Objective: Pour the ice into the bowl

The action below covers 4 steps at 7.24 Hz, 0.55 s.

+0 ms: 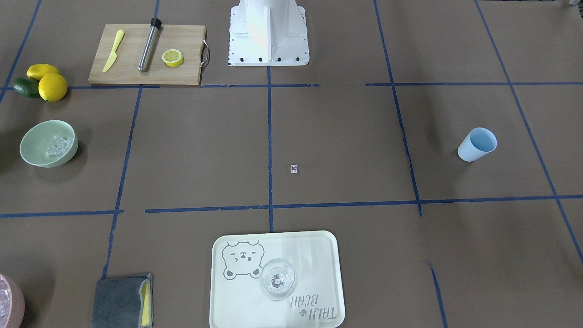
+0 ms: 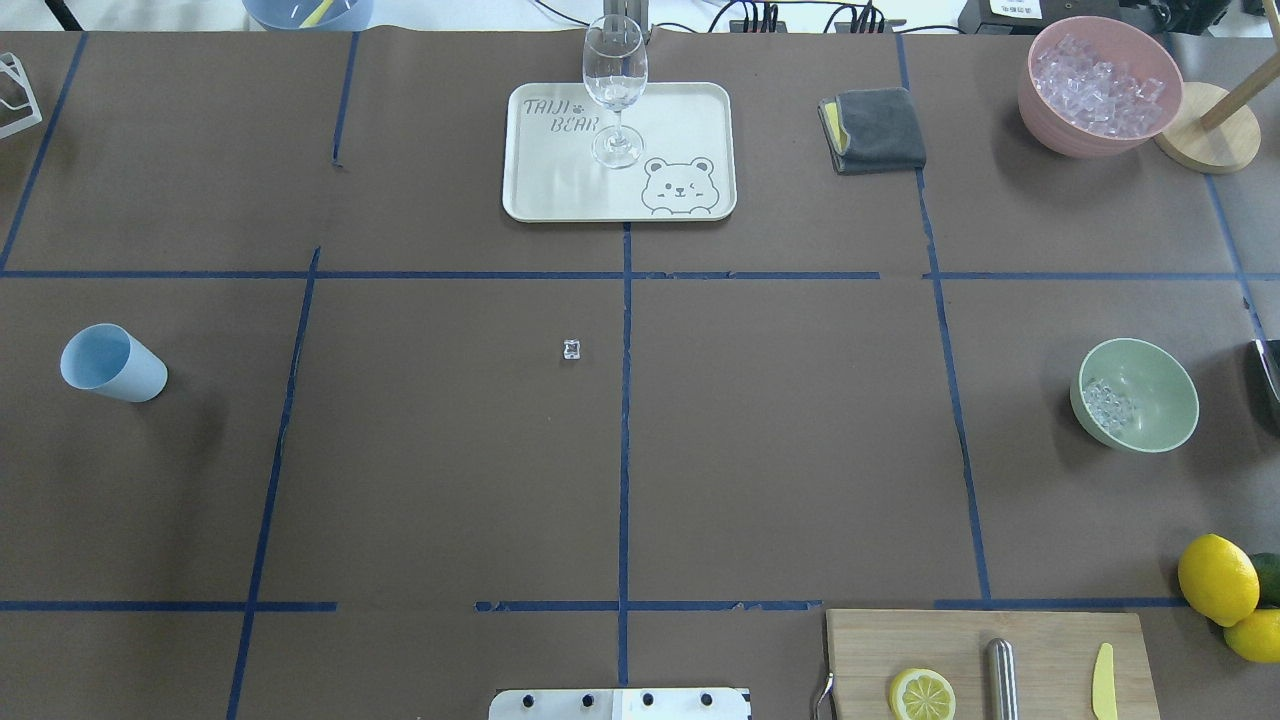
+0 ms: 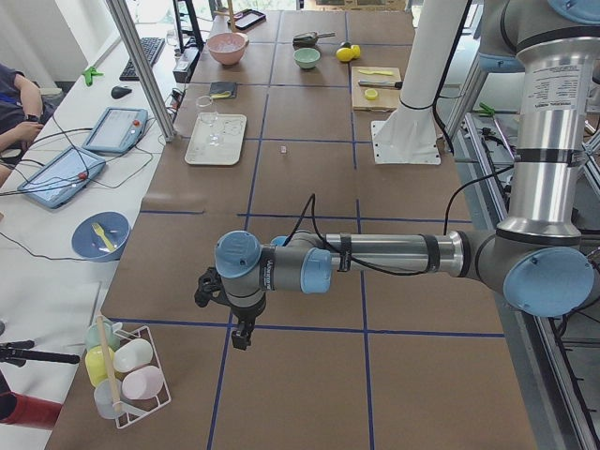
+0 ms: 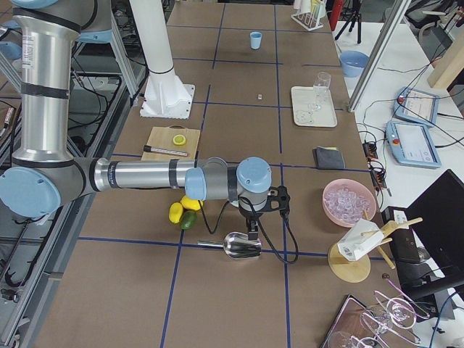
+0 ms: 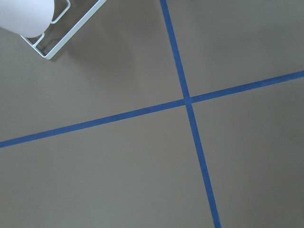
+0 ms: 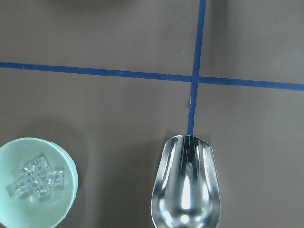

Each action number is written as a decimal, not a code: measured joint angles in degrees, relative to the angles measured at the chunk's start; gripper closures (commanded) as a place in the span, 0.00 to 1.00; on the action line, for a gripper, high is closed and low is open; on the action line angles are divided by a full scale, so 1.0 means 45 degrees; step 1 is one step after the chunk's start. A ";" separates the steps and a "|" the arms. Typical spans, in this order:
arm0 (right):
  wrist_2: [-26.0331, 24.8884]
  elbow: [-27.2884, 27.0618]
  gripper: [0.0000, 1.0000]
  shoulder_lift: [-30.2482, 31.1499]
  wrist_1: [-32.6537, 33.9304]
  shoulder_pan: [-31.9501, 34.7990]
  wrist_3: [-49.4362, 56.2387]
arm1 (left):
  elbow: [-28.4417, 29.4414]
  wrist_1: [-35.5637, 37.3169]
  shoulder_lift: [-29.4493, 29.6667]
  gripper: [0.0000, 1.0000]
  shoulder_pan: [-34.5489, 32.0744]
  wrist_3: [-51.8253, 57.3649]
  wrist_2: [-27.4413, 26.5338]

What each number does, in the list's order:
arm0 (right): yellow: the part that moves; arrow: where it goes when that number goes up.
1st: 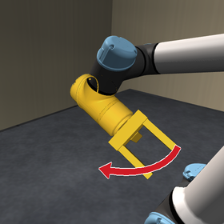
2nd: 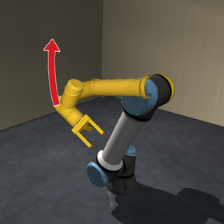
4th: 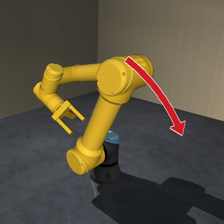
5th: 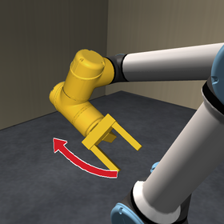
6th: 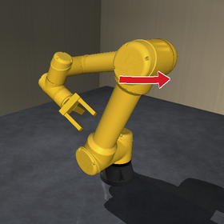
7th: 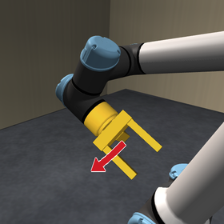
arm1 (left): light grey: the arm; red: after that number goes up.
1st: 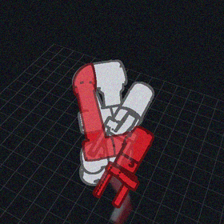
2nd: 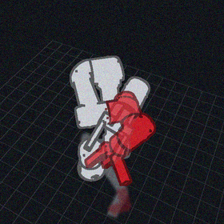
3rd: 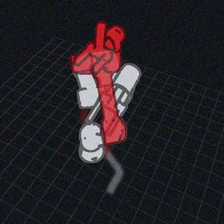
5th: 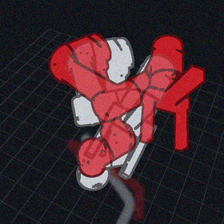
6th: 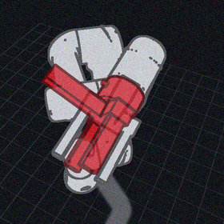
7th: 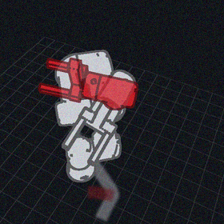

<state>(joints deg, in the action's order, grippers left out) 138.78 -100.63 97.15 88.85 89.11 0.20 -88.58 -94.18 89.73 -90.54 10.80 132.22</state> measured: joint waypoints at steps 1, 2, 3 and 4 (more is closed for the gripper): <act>0.0060 -0.0001 0.00 0.0086 0.0087 0.0063 -0.0014 | 0.0006 -0.0173 -0.0229 0.00 0.0010 0.0004 -0.0006; 0.0108 0.0000 0.00 0.0174 0.0141 0.0087 -0.0022 | 0.0006 -0.0260 -0.0316 0.00 0.0016 -0.0011 -0.0012; 0.0148 0.0003 0.00 0.0198 0.0158 0.0092 -0.0029 | -0.0003 -0.0270 -0.0317 0.00 0.0019 -0.0031 -0.0011; 0.0165 0.0008 0.00 0.0170 0.0164 0.0099 -0.0038 | -0.0013 -0.0246 -0.0305 0.00 0.0021 -0.0055 0.0010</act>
<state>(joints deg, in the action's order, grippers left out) 139.52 -100.60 97.92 89.59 89.55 0.03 -88.64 -95.29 88.35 -90.44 10.56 132.26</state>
